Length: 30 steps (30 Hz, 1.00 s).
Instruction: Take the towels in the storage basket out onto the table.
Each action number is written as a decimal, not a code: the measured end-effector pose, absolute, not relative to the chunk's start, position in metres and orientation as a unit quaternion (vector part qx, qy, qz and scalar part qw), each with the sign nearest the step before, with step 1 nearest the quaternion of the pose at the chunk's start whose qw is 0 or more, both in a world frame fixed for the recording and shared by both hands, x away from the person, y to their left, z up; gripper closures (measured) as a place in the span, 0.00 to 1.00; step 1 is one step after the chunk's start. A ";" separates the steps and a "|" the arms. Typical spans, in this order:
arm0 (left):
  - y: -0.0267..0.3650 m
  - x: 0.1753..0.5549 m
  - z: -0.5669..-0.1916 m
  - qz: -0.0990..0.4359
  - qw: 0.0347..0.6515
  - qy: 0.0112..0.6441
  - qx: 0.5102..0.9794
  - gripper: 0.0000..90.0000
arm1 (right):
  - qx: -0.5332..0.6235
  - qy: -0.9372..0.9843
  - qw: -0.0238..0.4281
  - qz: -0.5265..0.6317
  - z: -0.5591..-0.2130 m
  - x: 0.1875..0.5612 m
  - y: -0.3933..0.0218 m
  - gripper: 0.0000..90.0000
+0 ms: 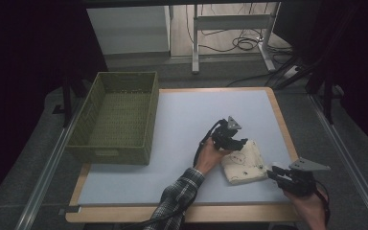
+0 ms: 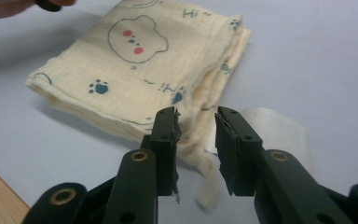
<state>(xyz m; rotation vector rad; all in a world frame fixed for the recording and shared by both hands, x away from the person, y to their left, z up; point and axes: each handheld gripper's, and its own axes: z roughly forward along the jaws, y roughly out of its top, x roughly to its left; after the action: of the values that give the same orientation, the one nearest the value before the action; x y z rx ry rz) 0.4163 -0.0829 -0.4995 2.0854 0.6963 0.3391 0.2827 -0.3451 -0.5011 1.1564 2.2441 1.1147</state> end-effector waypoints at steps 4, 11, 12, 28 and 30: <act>-0.067 0.414 -0.503 0.134 0.438 0.291 0.840 0.38 | 0.413 0.794 0.190 0.404 -0.495 0.288 -0.343 0.72; -0.038 0.410 -0.508 0.124 0.435 0.305 0.838 0.42 | 0.408 0.802 0.184 0.395 -0.497 0.300 -0.324 0.70; -0.035 0.409 -0.509 0.123 0.435 0.308 0.837 0.42 | 0.408 0.805 0.185 0.388 -0.499 0.302 -0.322 0.71; -0.013 0.409 -0.518 0.098 0.420 0.320 0.844 0.43 | 0.455 0.805 0.136 0.355 -0.518 0.304 -0.326 0.70; -0.013 0.410 -0.517 0.093 0.421 0.320 0.843 0.43 | 0.461 0.805 0.112 0.356 -0.516 0.306 -0.326 0.85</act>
<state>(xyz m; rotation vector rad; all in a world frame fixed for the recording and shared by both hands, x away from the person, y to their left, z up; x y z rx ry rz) 0.4096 -0.0125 -0.5171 2.1129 0.8021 0.2319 0.3058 -0.3264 -0.5163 1.3525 2.3639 1.0442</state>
